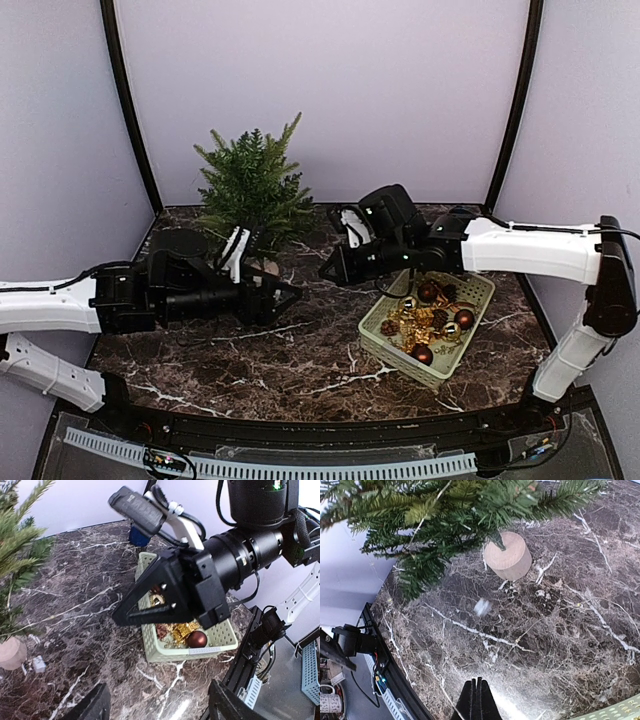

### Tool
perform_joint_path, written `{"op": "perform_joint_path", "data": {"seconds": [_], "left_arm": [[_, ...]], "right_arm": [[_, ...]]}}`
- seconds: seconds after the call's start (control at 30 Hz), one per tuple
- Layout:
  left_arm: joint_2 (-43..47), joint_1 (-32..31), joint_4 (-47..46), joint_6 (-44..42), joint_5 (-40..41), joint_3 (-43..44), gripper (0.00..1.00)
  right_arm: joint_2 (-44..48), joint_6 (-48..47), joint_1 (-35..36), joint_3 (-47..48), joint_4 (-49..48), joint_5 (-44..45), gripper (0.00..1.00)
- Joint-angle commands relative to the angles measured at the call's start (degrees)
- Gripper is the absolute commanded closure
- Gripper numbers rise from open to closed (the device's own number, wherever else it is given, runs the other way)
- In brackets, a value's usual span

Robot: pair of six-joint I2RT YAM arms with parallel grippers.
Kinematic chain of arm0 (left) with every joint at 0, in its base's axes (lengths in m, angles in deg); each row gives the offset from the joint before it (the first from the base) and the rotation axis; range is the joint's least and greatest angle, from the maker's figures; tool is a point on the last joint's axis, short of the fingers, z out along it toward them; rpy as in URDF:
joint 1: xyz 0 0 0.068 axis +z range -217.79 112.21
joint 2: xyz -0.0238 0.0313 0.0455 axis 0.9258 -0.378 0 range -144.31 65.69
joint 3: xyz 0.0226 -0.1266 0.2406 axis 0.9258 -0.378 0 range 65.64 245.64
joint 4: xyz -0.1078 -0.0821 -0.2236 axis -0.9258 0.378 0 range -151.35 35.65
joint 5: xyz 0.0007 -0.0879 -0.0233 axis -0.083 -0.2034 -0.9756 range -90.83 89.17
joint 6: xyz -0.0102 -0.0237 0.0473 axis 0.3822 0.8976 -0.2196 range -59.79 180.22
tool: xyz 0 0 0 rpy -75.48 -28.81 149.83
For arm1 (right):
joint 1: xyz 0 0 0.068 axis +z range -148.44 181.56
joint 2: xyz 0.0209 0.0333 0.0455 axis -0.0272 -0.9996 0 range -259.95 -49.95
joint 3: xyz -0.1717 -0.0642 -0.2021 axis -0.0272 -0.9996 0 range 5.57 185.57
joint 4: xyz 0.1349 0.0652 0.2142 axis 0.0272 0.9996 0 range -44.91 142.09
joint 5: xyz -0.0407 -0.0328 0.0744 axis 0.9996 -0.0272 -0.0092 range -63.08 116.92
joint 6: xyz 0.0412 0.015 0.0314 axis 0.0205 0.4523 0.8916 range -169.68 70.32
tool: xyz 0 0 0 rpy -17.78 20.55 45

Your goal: Decorate the small christmas tree

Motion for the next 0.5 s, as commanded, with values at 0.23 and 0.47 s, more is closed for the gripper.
{"op": "perform_joint_path", "data": {"seconds": [0.23, 0.47], "left_arm": [[-11.1, -2.6, 4.1, -17.4, 3.6, 19.0, 0.36], [-11.4, 3.1, 11.7, -27.2, -4.7, 20.8, 0.44]], "right_arm": [[2.8, -2.3, -0.2, -2.0, -1.8, -2.1, 1.00], [2.9, -2.5, -0.2, -2.7, -2.2, -2.9, 1.00]]}}
